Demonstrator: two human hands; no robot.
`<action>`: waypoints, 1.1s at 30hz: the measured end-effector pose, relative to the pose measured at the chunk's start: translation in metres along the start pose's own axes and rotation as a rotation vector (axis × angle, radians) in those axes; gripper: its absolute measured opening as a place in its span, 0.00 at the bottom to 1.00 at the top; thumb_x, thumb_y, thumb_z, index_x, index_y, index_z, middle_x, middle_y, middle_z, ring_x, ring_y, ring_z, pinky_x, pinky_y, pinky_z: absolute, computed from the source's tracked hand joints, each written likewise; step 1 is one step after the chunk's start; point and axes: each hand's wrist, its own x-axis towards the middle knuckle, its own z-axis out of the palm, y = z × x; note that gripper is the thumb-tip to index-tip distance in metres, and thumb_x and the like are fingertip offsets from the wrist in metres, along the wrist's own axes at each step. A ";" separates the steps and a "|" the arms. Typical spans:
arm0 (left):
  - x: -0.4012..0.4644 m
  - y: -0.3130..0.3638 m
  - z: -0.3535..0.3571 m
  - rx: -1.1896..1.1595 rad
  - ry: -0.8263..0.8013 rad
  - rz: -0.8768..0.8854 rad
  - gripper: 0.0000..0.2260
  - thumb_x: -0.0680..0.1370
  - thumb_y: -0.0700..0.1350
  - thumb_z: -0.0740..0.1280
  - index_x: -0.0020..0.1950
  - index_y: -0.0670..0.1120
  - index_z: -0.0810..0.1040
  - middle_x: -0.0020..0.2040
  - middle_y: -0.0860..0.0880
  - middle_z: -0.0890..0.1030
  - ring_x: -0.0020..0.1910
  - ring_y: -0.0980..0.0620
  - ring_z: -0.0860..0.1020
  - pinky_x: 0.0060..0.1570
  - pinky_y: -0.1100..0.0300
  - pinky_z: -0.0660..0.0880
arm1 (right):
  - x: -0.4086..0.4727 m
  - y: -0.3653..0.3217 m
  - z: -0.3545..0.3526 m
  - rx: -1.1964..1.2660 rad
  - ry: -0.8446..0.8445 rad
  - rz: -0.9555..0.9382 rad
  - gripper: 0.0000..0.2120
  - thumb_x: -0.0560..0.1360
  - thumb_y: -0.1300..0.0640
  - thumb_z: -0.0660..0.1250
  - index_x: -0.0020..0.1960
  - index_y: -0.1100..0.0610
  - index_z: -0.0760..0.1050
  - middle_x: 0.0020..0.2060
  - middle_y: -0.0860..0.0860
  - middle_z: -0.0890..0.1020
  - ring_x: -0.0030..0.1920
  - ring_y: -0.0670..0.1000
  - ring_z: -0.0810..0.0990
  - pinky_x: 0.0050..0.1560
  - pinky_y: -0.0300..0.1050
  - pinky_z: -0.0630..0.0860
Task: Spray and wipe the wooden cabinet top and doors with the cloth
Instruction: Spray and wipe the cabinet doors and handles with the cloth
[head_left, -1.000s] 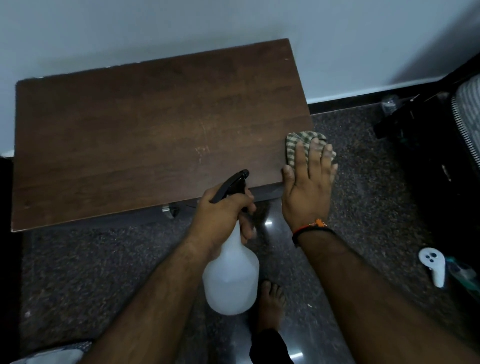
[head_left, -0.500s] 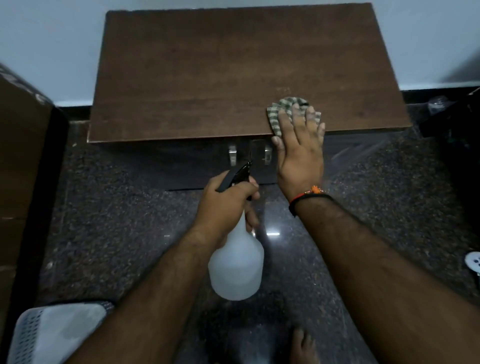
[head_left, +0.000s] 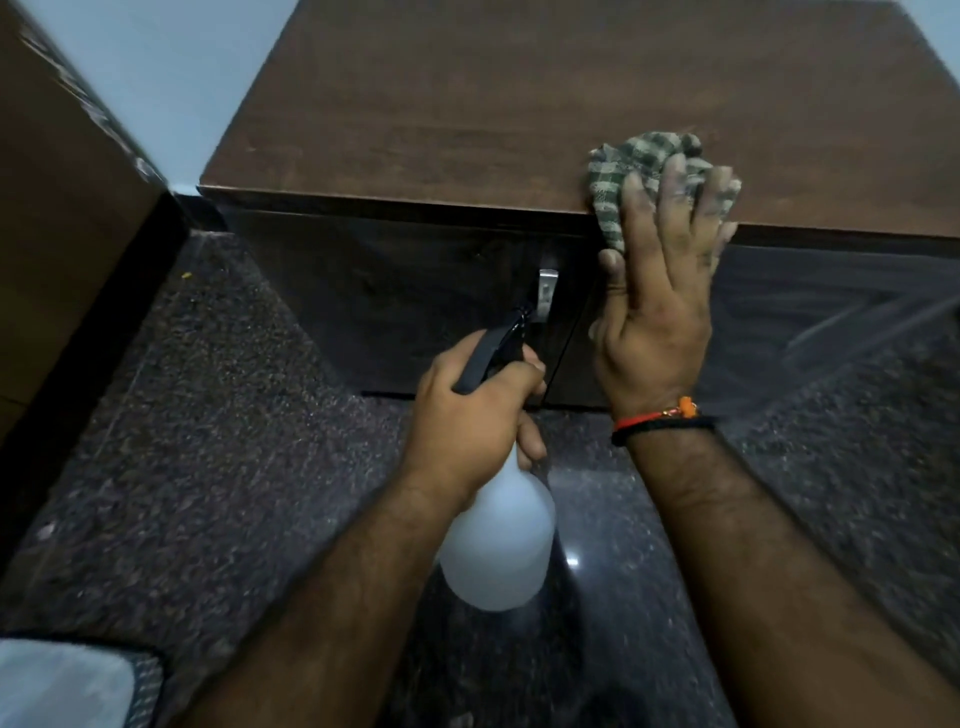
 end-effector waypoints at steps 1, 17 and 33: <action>0.002 -0.004 0.000 0.005 -0.006 0.024 0.04 0.72 0.45 0.68 0.42 0.45 0.80 0.38 0.41 0.83 0.22 0.42 0.76 0.27 0.53 0.73 | -0.001 0.004 0.002 0.006 0.020 -0.027 0.18 0.85 0.60 0.58 0.73 0.63 0.70 0.74 0.65 0.66 0.76 0.71 0.55 0.77 0.66 0.47; -0.005 -0.045 0.000 0.036 0.045 0.255 0.05 0.71 0.49 0.69 0.39 0.48 0.81 0.36 0.28 0.79 0.22 0.37 0.76 0.29 0.48 0.75 | -0.081 0.030 0.033 0.158 0.057 -0.034 0.20 0.83 0.63 0.58 0.74 0.61 0.68 0.76 0.58 0.65 0.79 0.62 0.57 0.76 0.64 0.60; 0.001 -0.054 -0.015 -0.015 0.069 0.282 0.02 0.71 0.45 0.69 0.39 0.48 0.81 0.37 0.27 0.78 0.21 0.39 0.75 0.27 0.54 0.74 | -0.053 0.017 0.077 -0.061 0.010 -0.341 0.28 0.76 0.65 0.73 0.74 0.58 0.70 0.75 0.60 0.66 0.78 0.58 0.53 0.79 0.60 0.50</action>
